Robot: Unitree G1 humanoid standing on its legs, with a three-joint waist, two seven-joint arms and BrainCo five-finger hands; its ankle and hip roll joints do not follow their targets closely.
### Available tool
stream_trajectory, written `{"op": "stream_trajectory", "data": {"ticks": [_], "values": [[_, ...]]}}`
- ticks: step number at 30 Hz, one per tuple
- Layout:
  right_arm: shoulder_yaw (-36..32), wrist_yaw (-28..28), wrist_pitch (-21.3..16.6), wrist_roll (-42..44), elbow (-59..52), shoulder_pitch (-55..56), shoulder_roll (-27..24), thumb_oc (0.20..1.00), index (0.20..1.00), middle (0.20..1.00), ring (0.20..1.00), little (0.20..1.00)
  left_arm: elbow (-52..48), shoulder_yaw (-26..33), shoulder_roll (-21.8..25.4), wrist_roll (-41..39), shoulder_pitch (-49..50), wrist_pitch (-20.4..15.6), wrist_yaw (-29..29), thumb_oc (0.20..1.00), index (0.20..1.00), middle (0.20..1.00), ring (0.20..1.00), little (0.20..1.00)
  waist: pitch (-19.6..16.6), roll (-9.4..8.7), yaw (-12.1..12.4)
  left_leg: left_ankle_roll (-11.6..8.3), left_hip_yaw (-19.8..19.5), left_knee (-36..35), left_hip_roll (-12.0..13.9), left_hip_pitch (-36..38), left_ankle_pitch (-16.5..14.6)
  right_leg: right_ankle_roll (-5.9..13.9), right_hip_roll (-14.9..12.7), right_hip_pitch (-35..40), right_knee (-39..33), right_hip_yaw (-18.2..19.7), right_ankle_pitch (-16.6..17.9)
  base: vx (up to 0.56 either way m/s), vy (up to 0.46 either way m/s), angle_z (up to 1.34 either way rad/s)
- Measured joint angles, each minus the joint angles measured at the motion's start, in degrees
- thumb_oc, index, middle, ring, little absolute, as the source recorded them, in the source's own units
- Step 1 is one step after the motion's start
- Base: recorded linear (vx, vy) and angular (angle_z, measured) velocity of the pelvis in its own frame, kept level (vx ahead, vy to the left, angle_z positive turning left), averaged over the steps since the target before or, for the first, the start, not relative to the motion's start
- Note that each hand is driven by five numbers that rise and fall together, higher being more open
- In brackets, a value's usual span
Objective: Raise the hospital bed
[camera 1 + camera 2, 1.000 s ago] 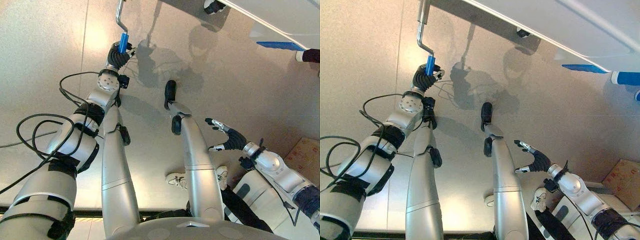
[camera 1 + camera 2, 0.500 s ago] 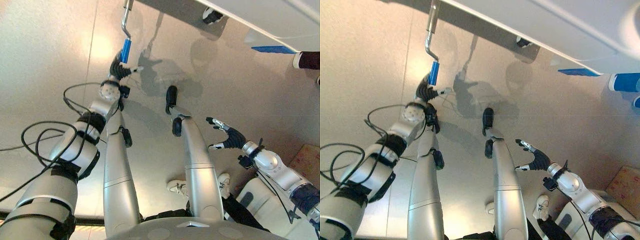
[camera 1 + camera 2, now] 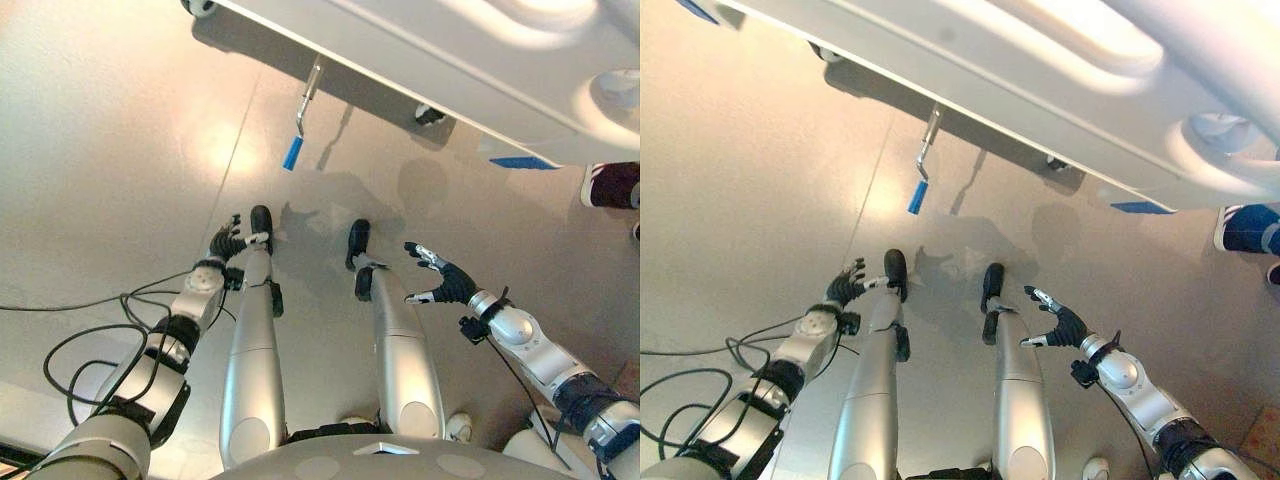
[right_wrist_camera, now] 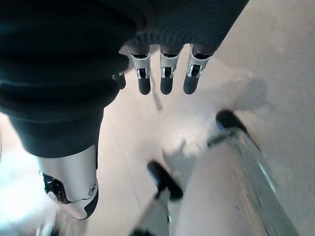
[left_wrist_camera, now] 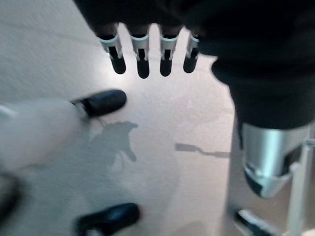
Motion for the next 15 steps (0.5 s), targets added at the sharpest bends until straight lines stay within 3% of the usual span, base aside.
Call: {"op": "stream_trajectory", "data": {"ticks": [3, 9, 15], "values": [[-0.2, 0.1, 0.5, -0.5, 4.4, 0.4, 1.8, 1.0, 1.0, 1.0, 1.0, 1.0, 1.6, 1.9, -0.8, 2.8, 4.5, 0.4, -0.7, 1.0, 1.0, 1.0, 1.0, 1.0, -2.9, 0.41, 1.1, 0.18, 0.0, -1.1, -0.2, 2.7, -0.1, 0.22, -0.2, 2.8, -1.1, -0.3, -0.4, 0.07, 0.026, 0.06], [-0.5, 1.3, 3.6, -2.2, 25.5, 0.8, 11.7, 1.0, 1.0, 1.0, 1.0, 1.0, 7.6, 6.7, -5.2, 5.3, 12.5, 0.6, -3.2, 1.0, 1.0, 1.0, 1.0, 1.0, -5.6, 2.21, 2.8, 0.0, 0.0, -5.6, 0.5, 18.3, -0.3, 0.88, 1.0, 20.9, -8.2, -2.4, -0.1, 0.15, 0.017, 0.1], [-3.5, 2.6, 5.5, -2.0, 33.9, 3.0, 14.0, 1.0, 1.0, 1.0, 1.0, 1.0, 10.0, 9.3, -6.3, 6.1, 17.5, 1.4, -4.7, 1.0, 1.0, 1.0, 1.0, 1.0, -10.1, 4.65, 4.2, 0.77, -0.2, -7.6, 0.2, 25.2, -1.3, 2.03, 1.0, 29.7, -13.0, -3.2, -0.2, 0.09, 0.036, 0.11]]}}
